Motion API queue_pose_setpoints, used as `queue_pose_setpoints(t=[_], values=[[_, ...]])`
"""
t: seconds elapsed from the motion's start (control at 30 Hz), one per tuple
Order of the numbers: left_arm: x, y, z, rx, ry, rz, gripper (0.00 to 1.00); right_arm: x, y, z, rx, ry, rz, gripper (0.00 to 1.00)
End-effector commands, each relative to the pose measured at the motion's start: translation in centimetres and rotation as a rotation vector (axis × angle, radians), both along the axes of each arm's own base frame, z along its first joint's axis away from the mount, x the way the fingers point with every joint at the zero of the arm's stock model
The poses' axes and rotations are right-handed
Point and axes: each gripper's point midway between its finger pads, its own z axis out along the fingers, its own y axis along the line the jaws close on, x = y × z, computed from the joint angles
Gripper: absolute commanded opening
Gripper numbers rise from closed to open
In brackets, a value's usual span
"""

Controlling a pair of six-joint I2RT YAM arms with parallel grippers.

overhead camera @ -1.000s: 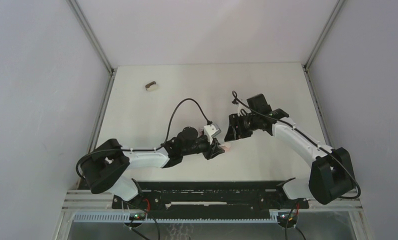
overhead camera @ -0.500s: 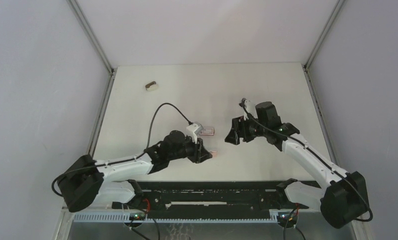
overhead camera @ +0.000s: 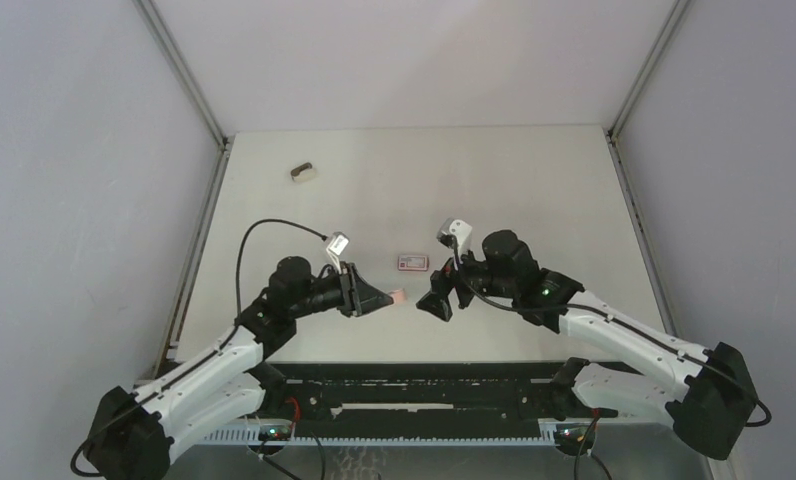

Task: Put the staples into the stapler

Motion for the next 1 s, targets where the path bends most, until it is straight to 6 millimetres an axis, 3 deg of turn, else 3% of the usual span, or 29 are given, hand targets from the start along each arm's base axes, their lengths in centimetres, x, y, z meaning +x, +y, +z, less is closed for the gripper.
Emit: queue_pose_setpoints(t=[0.0, 0.5, 0.77, 0.97], values=[[-1.8, 1.0, -0.3, -0.052, 0.089, -0.066, 0.07, -0.1, 0.7, 2.0, 0.042, -0.158, 0.036, 0.83], [-5.5, 0.4, 1.0, -0.056, 0.193, -0.349, 0.09, -5.8, 1.8, 2.8, 0.152, -0.404, 0.270, 0.83], [-6.4, 0.5, 1.3, -0.059, 0.193, -0.422, 0.09, -6.7, 3.9, 1.5, 0.077, -0.526, 0.321, 0.83], [-6.7, 0.6, 1.4, -0.063, 0.189, -0.424, 0.09, -7.4, 6.5, 1.1, 0.094, -0.564, 0.379, 0.80]])
